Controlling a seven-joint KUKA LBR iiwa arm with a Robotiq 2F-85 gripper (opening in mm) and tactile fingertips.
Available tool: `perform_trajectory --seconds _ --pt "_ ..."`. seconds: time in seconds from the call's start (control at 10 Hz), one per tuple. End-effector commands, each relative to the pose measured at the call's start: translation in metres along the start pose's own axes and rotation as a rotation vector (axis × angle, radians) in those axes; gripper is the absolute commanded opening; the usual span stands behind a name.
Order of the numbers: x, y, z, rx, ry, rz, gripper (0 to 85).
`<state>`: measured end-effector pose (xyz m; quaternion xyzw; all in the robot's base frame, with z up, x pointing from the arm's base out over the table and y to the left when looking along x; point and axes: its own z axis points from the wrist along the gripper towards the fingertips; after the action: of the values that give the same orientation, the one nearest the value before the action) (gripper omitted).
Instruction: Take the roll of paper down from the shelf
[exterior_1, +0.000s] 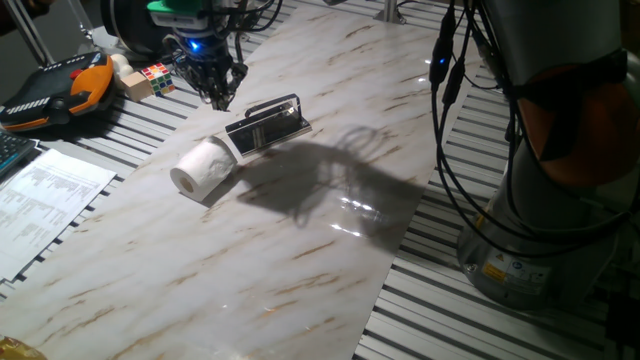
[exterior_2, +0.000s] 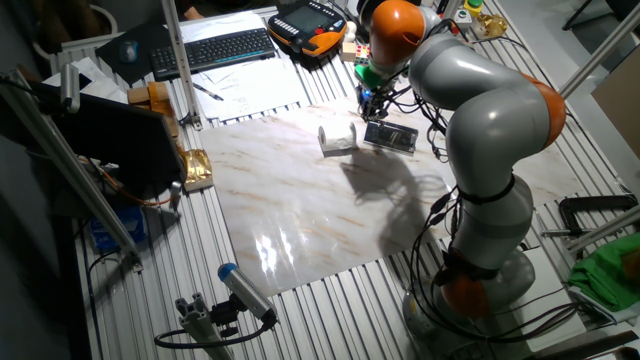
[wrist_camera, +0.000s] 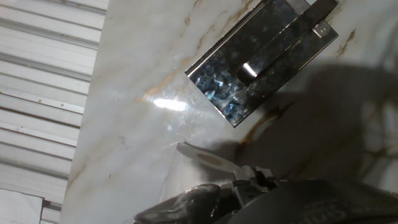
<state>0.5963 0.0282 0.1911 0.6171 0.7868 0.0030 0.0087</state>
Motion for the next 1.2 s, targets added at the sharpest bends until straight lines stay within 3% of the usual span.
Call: perform_trajectory --seconds 0.0,1.1 --pt "-0.0002 -0.0001 0.0000 0.000 0.000 0.002 0.7" --pt "0.0015 -0.0001 -0.0007 -0.003 0.006 0.005 0.7"
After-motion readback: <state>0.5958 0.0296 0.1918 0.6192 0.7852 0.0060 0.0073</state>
